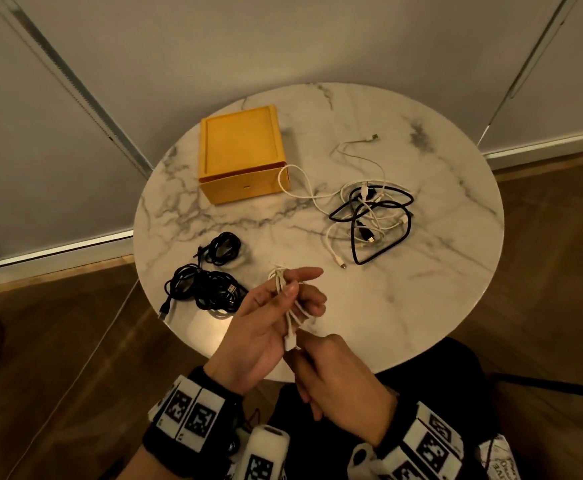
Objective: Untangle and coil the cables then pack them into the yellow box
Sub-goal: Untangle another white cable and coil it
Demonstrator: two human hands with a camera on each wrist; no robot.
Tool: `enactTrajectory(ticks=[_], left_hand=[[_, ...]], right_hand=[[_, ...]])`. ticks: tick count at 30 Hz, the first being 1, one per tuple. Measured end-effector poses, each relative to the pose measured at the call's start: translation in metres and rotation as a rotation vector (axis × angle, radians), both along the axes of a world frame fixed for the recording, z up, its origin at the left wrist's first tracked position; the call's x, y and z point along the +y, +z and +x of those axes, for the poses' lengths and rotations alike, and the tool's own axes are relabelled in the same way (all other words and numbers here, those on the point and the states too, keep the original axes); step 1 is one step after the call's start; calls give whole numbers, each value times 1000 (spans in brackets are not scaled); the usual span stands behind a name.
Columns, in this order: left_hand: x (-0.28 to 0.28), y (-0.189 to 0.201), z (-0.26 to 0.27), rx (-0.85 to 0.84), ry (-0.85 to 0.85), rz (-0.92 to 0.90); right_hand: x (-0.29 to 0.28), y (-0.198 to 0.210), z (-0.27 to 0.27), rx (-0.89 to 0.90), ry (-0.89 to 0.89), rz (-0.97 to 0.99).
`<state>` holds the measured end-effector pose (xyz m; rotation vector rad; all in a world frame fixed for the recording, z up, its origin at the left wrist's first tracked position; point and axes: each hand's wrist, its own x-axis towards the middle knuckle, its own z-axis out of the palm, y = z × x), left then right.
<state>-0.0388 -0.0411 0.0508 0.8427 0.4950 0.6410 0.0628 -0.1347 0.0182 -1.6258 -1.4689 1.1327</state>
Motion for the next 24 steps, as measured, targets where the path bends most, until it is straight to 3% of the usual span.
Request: enactTrajectory(ticks=[6, 9, 15, 18, 22, 24], left_hand=[[5, 0, 9, -64, 316, -130], [5, -3, 10, -21, 365, -100], [4, -11, -1, 327, 189, 347], [4, -13, -7, 446, 70, 442], [4, -19, -11, 643, -75, 669], [2, -19, -10, 634, -184, 705]], right_hand=[[-6, -3, -4, -40, 79, -61], [-4, 0, -4, -65, 107, -51], [-1, 8, 18, -326, 166, 88], [2, 19, 35, -435, 133, 119], [5, 35, 53, -476, 102, 203], [8, 41, 59, -446, 90, 243]])
